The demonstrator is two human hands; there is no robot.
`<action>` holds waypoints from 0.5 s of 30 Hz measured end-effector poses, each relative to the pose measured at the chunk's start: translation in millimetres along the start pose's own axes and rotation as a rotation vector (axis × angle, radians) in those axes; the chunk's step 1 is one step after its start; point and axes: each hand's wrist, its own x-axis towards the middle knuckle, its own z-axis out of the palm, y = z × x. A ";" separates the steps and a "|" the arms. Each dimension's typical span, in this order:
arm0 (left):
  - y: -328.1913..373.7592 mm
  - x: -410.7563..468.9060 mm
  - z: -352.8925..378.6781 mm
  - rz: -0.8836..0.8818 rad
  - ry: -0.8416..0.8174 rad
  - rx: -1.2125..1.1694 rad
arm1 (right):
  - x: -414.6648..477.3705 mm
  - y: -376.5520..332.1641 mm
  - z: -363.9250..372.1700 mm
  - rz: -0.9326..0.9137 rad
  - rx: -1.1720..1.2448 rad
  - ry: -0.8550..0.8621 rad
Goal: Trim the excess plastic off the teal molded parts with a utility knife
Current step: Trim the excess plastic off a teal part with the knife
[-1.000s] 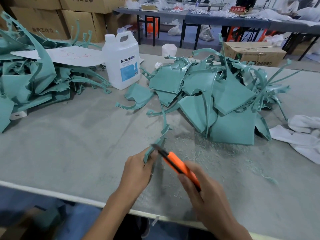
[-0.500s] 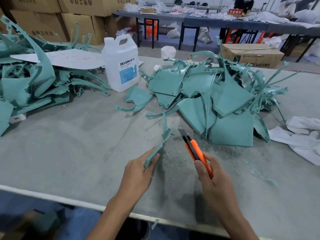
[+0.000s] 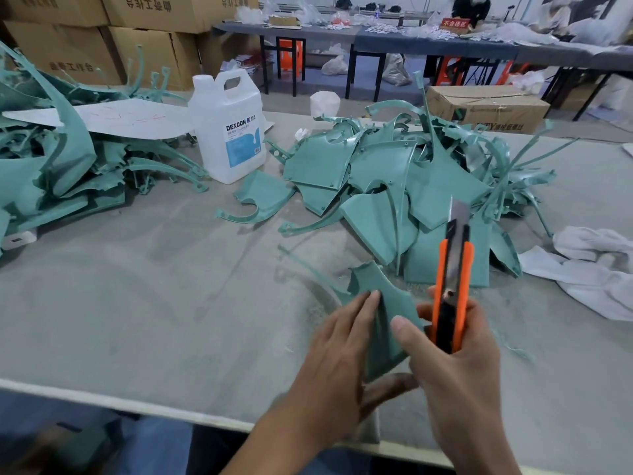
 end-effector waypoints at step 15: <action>-24.5 47.7 -87.2 0.070 0.036 0.257 | 18.3 16.9 -30.6 0.159 0.037 -0.186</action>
